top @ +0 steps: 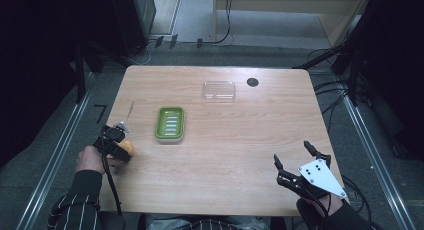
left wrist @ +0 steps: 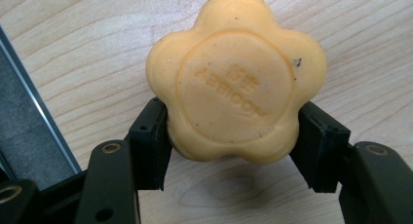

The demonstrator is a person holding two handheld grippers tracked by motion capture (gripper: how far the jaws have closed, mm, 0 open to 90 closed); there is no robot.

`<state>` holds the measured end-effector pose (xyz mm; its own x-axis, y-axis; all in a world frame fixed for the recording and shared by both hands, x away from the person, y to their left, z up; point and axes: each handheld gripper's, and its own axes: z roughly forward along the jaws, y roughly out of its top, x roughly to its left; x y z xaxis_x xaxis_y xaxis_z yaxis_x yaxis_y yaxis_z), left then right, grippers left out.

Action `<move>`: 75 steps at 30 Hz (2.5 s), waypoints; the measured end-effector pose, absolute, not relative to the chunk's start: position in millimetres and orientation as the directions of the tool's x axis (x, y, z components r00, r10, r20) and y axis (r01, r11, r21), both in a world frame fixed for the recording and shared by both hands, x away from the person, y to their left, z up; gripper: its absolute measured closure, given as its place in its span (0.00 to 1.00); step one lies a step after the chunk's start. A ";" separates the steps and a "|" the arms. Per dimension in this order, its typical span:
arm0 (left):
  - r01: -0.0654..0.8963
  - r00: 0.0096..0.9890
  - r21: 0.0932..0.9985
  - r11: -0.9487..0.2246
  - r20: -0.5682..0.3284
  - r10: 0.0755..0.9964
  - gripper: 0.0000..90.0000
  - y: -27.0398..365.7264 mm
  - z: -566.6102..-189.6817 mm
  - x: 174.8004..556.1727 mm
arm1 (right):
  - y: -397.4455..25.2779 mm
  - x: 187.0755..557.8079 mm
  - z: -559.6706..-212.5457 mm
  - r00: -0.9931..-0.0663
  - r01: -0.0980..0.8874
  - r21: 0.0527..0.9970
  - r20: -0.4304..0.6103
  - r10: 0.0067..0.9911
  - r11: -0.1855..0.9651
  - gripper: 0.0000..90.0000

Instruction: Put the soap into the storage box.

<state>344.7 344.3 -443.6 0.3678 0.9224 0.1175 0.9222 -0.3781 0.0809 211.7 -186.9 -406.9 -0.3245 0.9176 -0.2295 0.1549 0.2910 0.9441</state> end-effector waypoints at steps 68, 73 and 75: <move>0.893 0.408 0.162 -0.419 0.099 0.908 0.44 323.1 -418.1 368.9 | -186.5 211.6 -406.9 -0.327 0.156 0.943 -0.233 0.916 0.295 0.15; 0.891 0.407 0.176 -0.418 0.100 0.908 0.44 321.5 -415.4 371.8 | -186.5 211.7 -407.0 -0.327 0.157 0.943 -0.231 0.916 0.294 0.15; 0.891 0.405 0.181 -0.417 0.103 0.909 0.44 320.0 -415.0 373.0 | -186.5 211.7 -407.0 -0.327 0.157 0.943 -0.231 0.916 0.294 0.15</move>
<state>373.0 320.0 -415.0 0.4045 0.9087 0.1027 0.8907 -0.4170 0.1813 211.7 -186.5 -407.0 -0.3265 0.9165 -0.2311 0.1571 0.2937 0.9429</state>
